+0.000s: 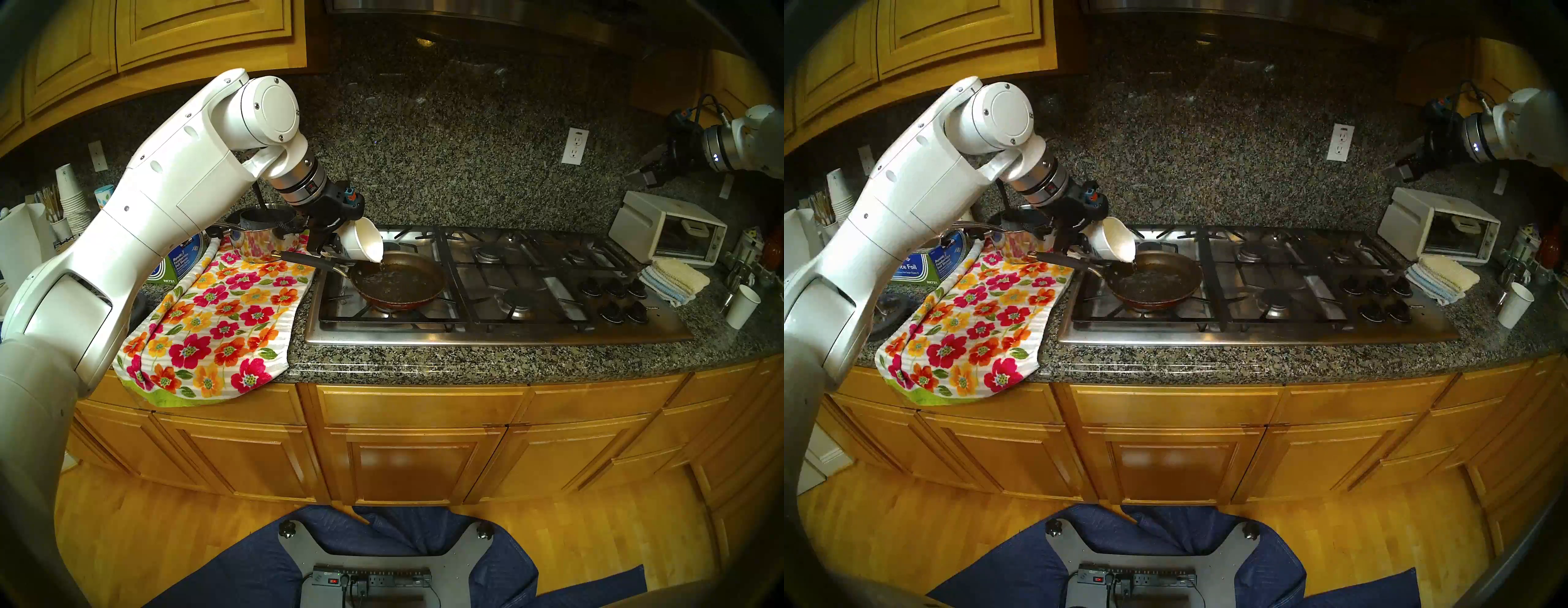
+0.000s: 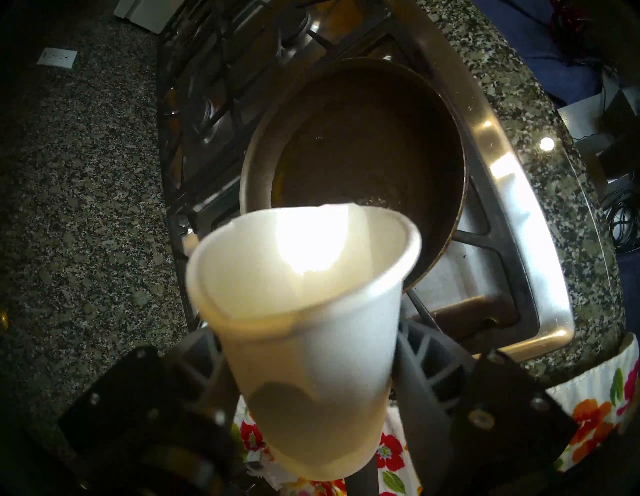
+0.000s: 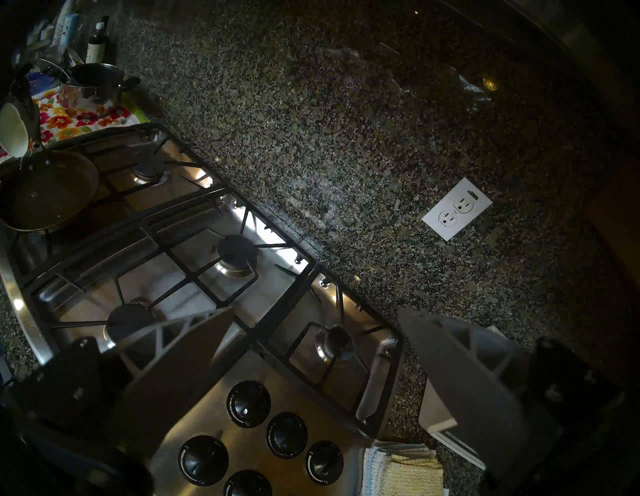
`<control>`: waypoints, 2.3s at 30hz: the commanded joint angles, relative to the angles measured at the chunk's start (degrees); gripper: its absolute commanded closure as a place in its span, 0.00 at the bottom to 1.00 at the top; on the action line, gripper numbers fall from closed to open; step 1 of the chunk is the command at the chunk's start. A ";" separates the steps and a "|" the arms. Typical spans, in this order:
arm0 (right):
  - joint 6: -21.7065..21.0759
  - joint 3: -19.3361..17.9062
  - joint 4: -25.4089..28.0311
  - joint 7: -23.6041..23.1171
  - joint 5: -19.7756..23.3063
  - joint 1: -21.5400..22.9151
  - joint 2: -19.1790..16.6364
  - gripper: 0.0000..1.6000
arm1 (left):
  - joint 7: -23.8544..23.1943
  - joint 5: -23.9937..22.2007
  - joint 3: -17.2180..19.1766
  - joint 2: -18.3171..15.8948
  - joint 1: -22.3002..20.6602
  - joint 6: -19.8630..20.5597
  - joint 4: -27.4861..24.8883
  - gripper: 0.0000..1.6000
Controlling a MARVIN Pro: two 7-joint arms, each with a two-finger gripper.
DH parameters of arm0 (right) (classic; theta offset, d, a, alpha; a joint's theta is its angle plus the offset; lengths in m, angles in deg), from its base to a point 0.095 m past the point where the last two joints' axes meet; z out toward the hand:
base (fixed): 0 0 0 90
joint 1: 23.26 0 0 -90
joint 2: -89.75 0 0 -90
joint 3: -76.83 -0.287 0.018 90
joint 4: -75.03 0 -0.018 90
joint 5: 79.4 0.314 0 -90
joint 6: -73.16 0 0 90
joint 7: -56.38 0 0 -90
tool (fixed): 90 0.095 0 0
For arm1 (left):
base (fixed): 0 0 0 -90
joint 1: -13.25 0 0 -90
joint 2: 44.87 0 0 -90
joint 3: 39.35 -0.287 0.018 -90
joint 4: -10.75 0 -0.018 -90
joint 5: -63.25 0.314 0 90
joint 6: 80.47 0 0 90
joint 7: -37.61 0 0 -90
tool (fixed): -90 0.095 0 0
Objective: Pick up the water cup, pour water into the pot, turn on the stove
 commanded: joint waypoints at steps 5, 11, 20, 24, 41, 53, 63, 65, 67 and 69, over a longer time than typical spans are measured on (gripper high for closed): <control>0.05 -0.01 -1.56 0.12 0.31 1.82 0.39 0.00 | 0.80 1.06 1.31 -0.41 -2.29 -1.07 -1.35 0.53; 0.05 -0.01 -1.56 0.12 0.31 1.82 0.39 0.00 | 1.80 1.93 1.39 -0.68 -1.95 -1.88 -2.14 0.54; 0.05 -0.01 -1.56 0.12 0.31 1.82 0.39 0.00 | 2.32 2.56 1.45 -0.64 -1.90 -2.56 -2.46 0.54; 0.05 -0.01 -1.57 0.12 0.31 1.82 0.39 0.00 | 2.35 2.72 1.47 -0.66 -1.82 -2.79 -2.59 0.54; 0.05 -0.02 -1.58 0.11 0.31 1.82 0.39 0.00 | 2.59 4.36 0.94 -0.89 -1.29 -4.82 -3.99 0.54; 0.05 -0.02 -1.58 0.11 0.31 1.82 0.39 0.00 | 3.29 5.53 0.91 -0.66 -0.97 -5.91 -4.25 0.54; 0.05 -0.01 -1.57 0.12 0.31 1.82 0.39 0.00 | 4.14 6.74 0.92 -0.35 -0.85 -6.86 -5.19 0.53; 0.05 -0.01 -1.57 0.12 0.31 1.82 0.39 0.00 | 4.32 7.04 0.88 -0.35 -0.82 -7.13 -5.36 0.53; 0.05 -0.01 -1.57 0.12 0.31 1.82 0.39 0.00 | 4.61 7.48 0.81 -0.43 -0.74 -7.50 -5.64 0.53; 0.05 -0.02 -1.57 0.11 0.31 1.82 0.39 0.00 | 4.58 7.55 0.86 -0.45 -0.60 -7.50 -5.71 0.53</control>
